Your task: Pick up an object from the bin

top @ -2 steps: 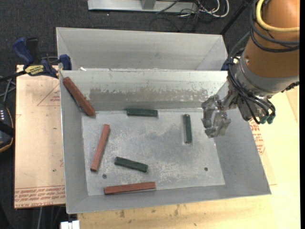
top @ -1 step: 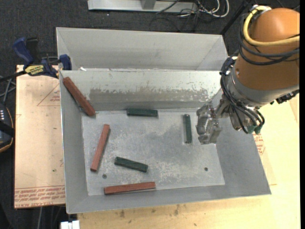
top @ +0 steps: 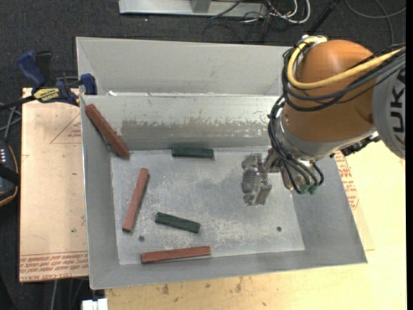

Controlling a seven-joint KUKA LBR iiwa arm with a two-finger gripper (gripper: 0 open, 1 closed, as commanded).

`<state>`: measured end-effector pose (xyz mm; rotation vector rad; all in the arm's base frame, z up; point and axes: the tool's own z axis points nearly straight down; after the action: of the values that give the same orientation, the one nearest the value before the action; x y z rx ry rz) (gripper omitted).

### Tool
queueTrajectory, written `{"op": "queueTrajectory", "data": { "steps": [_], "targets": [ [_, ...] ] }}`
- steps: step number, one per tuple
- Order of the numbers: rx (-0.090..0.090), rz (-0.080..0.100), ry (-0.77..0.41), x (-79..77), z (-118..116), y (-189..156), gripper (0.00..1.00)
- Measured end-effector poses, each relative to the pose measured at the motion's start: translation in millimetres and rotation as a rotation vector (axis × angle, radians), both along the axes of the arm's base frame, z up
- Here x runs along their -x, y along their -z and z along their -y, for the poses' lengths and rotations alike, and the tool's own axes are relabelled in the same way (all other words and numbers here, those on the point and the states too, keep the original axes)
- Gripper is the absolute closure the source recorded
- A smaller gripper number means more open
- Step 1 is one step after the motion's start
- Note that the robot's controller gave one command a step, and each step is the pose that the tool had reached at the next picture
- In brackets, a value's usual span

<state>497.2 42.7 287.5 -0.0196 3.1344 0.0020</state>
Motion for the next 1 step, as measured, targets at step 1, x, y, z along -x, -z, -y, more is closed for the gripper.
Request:
{"op": "queueTrajectory", "data": {
  "steps": [1],
  "targets": [
    [0.000, -0.001, -0.032, -16.5, 7.4, 67.1, 1.00]
  ]
}}
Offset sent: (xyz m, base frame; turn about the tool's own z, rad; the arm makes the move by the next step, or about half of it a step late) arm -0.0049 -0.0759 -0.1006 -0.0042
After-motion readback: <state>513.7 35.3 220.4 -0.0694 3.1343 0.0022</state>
